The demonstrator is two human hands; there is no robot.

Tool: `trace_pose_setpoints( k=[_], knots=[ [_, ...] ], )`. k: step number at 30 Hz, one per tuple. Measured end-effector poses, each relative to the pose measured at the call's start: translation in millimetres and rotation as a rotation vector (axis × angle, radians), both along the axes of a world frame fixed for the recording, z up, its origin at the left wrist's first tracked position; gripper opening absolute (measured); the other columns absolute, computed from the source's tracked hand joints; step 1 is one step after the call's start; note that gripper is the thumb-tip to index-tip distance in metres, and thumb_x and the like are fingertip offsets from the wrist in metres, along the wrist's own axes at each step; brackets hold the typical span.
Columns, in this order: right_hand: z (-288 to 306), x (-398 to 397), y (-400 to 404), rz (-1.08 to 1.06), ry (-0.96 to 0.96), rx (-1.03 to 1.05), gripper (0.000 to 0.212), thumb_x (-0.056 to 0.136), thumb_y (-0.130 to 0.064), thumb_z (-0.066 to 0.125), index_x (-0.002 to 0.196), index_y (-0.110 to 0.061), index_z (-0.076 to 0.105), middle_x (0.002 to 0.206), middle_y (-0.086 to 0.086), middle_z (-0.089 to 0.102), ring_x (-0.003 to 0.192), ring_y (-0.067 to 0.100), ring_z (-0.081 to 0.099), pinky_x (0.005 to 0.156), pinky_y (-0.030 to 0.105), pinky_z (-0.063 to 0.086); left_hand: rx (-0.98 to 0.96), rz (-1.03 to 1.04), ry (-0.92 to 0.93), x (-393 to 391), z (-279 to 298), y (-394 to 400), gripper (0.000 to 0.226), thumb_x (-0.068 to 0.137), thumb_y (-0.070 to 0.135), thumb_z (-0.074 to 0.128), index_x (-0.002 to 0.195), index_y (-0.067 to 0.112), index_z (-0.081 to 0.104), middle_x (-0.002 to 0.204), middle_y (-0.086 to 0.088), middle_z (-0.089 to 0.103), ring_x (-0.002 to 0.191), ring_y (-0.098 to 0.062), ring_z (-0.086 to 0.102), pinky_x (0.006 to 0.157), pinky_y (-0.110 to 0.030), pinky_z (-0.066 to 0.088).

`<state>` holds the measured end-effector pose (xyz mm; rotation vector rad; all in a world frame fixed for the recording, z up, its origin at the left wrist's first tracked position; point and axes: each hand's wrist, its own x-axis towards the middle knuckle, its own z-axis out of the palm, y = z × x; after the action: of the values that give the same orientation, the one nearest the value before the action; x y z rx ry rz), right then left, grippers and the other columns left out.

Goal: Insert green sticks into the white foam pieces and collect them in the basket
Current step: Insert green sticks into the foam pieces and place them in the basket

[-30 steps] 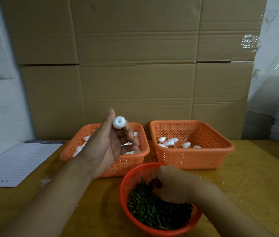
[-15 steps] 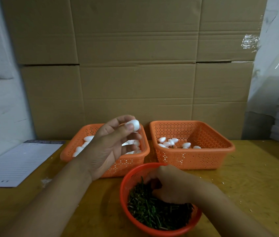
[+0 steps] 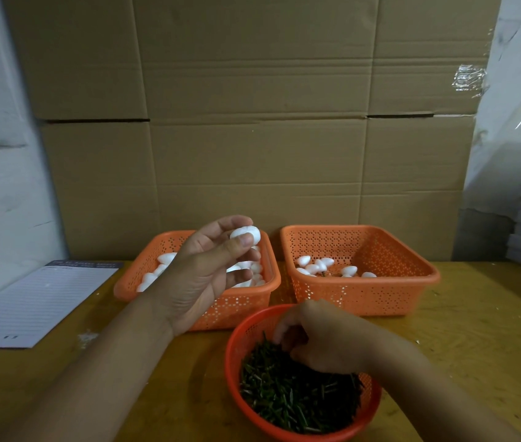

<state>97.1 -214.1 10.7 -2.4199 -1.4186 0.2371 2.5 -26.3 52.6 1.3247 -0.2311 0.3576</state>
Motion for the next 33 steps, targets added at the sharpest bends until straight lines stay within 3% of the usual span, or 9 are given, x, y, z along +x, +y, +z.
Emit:
trace_pose_setpoints(
  k=[4,12,15,17,21,24,27,33],
  knots=[
    [-0.5,0.5,-2.9,-0.011,-0.024,-0.11,0.037,0.086,-0.007,0.061,0.114,-0.028,0.073,0.114,-0.007,0.071,0.103,0.01,0.065,0.086,0.024,0.055,0.003,-0.007,0.002,1.0,-1.0,0.5,0.023,0.078,0.024,0.079,0.101,0.028,0.075,0.096,0.002,0.068,0.085,-0.012,0.067,0.068,-0.026,0.054],
    [4.7,1.3,-1.6,-0.073,-0.041,0.076,0.03,0.085,-0.005,0.063,0.103,-0.025,0.078,0.104,-0.011,0.075,0.095,-0.001,0.065,0.084,0.012,0.051,0.007,-0.01,-0.002,1.5,-1.6,3.2,0.027,0.078,0.026,0.081,0.104,0.027,0.074,0.097,0.002,0.068,0.085,-0.013,0.067,0.069,-0.027,0.055],
    [5.5,1.2,-2.5,-0.073,-0.011,0.092,0.033,0.085,-0.004,0.066,0.109,-0.025,0.075,0.101,-0.008,0.076,0.089,-0.002,0.066,0.077,0.007,0.05,0.008,-0.021,-0.005,1.5,-1.8,2.8,0.026,0.078,0.026,0.08,0.103,0.028,0.075,0.097,0.002,0.069,0.084,-0.012,0.067,0.069,-0.026,0.054],
    [4.7,1.3,-1.9,-0.097,0.026,0.123,0.039,0.086,-0.003,0.066,0.119,-0.024,0.071,0.1,-0.005,0.075,0.084,0.0,0.067,0.077,0.011,0.053,0.003,-0.021,-0.002,1.7,-1.6,2.5,0.024,0.079,0.025,0.08,0.103,0.027,0.075,0.096,0.002,0.069,0.084,-0.012,0.067,0.068,-0.026,0.054],
    [5.9,-1.1,-2.3,-0.135,0.225,0.207,0.045,0.087,0.001,0.066,0.125,-0.022,0.065,0.095,-0.002,0.075,0.086,0.009,0.071,0.083,0.029,0.059,-0.008,-0.011,0.007,1.7,-0.8,2.2,0.02,0.082,0.022,0.076,0.101,0.027,0.076,0.095,0.001,0.069,0.083,-0.012,0.067,0.067,-0.027,0.055],
    [6.9,-3.3,-2.6,-0.111,0.323,0.234,0.042,0.087,0.006,0.066,0.122,-0.017,0.067,0.098,0.0,0.074,0.092,0.014,0.072,0.087,0.034,0.058,-0.01,-0.016,0.007,0.8,-0.3,1.1,0.021,0.08,0.023,0.077,0.101,0.027,0.076,0.095,0.0,0.069,0.083,-0.012,0.067,0.067,-0.026,0.055],
    [8.0,-3.1,-1.1,-0.156,0.373,0.279,0.034,0.087,0.007,0.066,0.116,-0.012,0.069,0.098,0.006,0.075,0.092,0.017,0.073,0.086,0.033,0.059,-0.007,-0.02,0.008,0.4,0.1,0.5,0.022,0.079,0.024,0.077,0.101,0.027,0.076,0.095,0.001,0.068,0.083,-0.012,0.067,0.067,-0.026,0.054],
    [13.5,-5.4,-1.0,-0.258,0.7,0.529,0.013,0.089,0.007,0.066,0.101,0.003,0.069,0.089,0.019,0.074,0.078,0.022,0.074,0.07,0.026,0.061,-0.011,-0.02,0.013,0.3,-0.2,0.5,0.023,0.078,0.025,0.078,0.101,0.026,0.075,0.095,0.0,0.069,0.083,-0.012,0.067,0.067,-0.026,0.054]
  ],
)
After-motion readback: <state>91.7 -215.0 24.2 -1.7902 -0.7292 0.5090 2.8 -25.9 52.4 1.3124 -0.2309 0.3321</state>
